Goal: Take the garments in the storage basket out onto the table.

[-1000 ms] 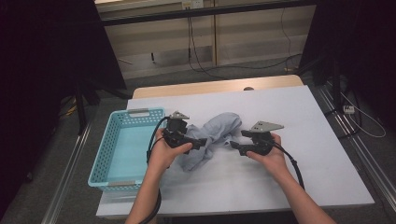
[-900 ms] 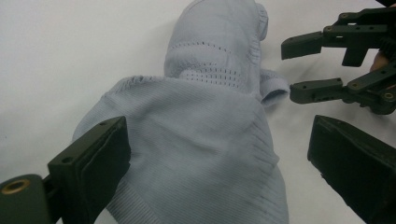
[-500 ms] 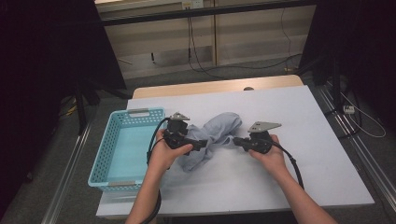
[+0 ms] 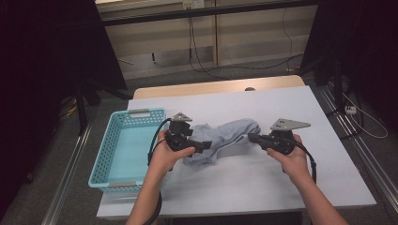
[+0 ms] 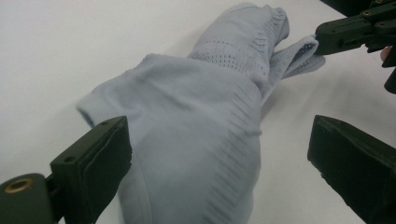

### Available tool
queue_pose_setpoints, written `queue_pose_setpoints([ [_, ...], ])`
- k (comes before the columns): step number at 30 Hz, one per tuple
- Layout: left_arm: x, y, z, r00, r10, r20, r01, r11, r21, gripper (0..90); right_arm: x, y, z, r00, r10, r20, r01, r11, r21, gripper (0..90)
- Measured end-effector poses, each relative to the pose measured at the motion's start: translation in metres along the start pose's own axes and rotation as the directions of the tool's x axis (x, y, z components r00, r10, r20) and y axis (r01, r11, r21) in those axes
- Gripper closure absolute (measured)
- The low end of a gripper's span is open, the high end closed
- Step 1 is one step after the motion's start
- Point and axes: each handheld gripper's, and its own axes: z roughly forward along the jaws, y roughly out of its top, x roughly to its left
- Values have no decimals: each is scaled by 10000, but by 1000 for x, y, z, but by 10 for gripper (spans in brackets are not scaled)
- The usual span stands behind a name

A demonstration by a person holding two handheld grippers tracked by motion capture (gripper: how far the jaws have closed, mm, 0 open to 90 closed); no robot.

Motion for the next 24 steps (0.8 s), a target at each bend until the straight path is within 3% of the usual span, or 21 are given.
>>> queue_pose_setpoints([
  [14,-4,1,-7,9993,134,357,-124,9995,-286,111,-16,-1,-30,9977,270,620,-242,9987,-456,900],
  [21,-2,-7,6,9992,391,89,-394,9985,392,179,-15,-5,-25,9977,325,595,-303,9988,-380,900],
  [23,0,-10,9,9989,461,-102,-454,9968,655,274,-15,-6,-24,9979,336,561,-317,9990,-330,900],
  [24,0,-11,10,9995,256,-189,-240,9964,812,286,-15,-7,-24,9980,350,527,-333,9989,-329,900],
])
